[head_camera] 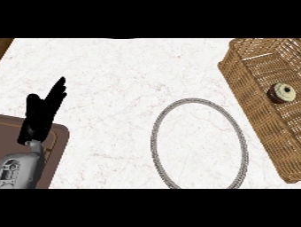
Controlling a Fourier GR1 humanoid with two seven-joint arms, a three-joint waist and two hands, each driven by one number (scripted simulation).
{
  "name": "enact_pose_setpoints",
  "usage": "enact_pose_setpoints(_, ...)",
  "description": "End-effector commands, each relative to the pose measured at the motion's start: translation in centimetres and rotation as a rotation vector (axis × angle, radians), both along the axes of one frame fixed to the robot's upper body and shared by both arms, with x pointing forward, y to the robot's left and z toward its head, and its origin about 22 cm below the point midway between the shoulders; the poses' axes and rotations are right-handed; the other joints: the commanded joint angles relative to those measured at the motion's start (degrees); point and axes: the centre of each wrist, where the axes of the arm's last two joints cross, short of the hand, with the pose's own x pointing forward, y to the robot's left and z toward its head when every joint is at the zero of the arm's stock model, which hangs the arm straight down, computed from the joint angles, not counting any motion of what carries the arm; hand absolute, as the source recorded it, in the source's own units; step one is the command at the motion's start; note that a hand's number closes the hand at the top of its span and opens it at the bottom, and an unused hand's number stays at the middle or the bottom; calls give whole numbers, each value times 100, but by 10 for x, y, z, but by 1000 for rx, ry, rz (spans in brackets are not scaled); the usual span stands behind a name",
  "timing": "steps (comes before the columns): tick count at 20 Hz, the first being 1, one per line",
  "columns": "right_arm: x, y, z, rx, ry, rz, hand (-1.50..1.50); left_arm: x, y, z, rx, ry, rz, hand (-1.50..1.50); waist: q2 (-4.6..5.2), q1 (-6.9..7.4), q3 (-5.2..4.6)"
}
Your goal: Pick the cupcake from the placemat and place it in the basket
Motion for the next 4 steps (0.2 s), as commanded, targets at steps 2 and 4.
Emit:
enact_pose_setpoints(2, -52, -64, -2, 64, 3, -35, -150, -8, 3, -4, -8, -24, 0, 0, 14, 41, 5)
enact_pose_setpoints(4, -73, -78, -6, 72, -17, -42, -150, -3, 9, -10, 11, 5, 1, 0, 11, -12, 2)
